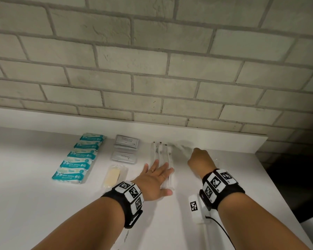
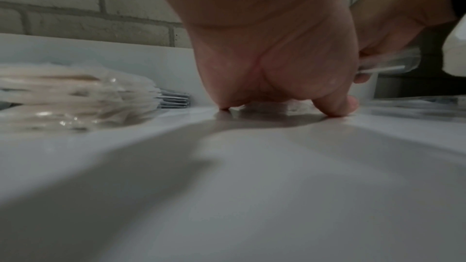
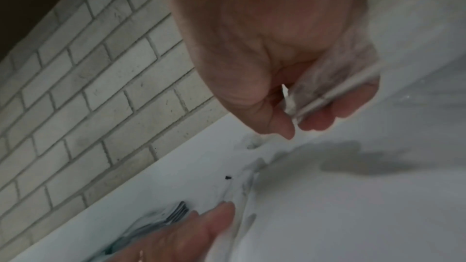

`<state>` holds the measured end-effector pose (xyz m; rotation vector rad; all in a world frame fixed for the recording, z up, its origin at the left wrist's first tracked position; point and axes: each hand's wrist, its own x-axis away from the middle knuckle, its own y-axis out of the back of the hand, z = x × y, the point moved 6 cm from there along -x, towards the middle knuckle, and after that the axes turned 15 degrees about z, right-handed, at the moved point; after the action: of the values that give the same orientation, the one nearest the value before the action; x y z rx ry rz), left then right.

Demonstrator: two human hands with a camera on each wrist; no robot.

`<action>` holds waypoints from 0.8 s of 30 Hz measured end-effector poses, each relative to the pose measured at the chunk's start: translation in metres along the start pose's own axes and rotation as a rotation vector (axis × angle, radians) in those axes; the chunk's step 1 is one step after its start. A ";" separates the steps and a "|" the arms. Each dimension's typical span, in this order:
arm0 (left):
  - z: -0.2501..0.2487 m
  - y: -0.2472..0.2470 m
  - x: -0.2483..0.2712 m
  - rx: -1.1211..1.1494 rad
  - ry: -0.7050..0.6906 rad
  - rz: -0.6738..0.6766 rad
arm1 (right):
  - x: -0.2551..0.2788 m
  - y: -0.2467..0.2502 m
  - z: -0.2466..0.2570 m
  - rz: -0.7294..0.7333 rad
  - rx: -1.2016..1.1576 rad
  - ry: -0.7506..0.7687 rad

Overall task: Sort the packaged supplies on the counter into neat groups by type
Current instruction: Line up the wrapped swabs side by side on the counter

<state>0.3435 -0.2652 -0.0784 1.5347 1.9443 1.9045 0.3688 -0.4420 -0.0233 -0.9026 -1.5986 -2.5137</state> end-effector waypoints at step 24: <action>-0.022 0.010 -0.004 -0.041 -0.085 -0.100 | 0.017 0.033 -0.091 -0.039 0.071 -0.228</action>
<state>0.3380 -0.2864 -0.0672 1.4533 1.8966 1.7986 0.3237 -0.5294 -0.0152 -1.1977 -1.7704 -2.4350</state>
